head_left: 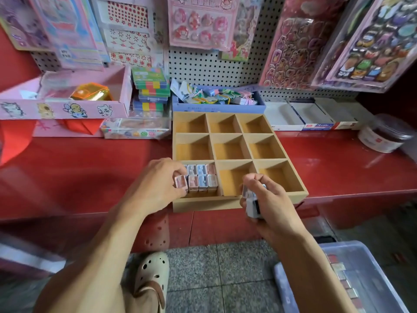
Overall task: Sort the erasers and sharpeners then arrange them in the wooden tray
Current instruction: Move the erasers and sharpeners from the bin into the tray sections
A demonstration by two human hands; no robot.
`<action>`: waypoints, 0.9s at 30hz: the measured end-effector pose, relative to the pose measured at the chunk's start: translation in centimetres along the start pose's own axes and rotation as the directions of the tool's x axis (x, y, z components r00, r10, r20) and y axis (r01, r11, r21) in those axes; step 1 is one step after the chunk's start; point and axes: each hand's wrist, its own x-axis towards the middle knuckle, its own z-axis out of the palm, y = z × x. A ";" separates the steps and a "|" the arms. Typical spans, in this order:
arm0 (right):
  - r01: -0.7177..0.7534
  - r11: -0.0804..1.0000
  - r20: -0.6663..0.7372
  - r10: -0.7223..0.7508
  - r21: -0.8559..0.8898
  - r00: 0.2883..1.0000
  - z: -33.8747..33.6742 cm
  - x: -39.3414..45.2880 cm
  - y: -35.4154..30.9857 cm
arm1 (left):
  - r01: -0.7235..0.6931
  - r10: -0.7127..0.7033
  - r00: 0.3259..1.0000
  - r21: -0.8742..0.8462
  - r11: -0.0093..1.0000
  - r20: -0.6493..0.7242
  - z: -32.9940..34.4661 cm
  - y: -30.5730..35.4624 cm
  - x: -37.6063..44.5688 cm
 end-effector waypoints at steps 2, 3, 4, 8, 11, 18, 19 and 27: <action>0.001 1.000 -0.010 -0.001 0.010 1.000 0.2 0.1 -0.2 | -0.023 0.022 1.000 0.110 0.994 0.012 0.1 0.4 0.0; 0.004 1.000 -0.013 -0.004 0.011 1.000 0.3 0.1 -0.3 | -0.025 0.023 1.000 0.150 0.988 0.013 0.2 0.6 0.1; 0.006 1.000 -0.015 -0.006 0.012 1.000 0.3 0.1 -0.4 | -0.023 0.021 1.000 0.175 0.984 0.012 0.2 0.8 0.1; 0.005 1.000 -0.021 -0.005 0.006 1.000 0.3 0.0 -0.7 | -0.017 0.019 1.000 0.192 0.981 -0.010 0.6 1.0 0.3; 0.002 1.000 -0.024 -0.001 0.015 1.000 0.4 0.1 -0.7 | 0.001 0.005 1.000 0.217 0.976 -0.025 0.7 1.0 0.3; -0.004 0.999 -0.028 0.005 0.045 1.000 0.8 0.4 -0.4 | 0.094 -0.082 0.994 0.198 0.976 -0.069 0.5 0.3 0.4; -0.005 0.999 -0.029 0.006 0.045 1.000 0.9 0.5 -0.4 | 0.092 -0.078 0.994 0.198 0.976 -0.074 0.6 0.4 0.4; -0.002 0.998 -0.038 0.004 0.063 0.999 1.4 0.8 -0.4 | 0.067 -0.055 0.996 0.199 0.978 -0.065 0.9 0.6 0.5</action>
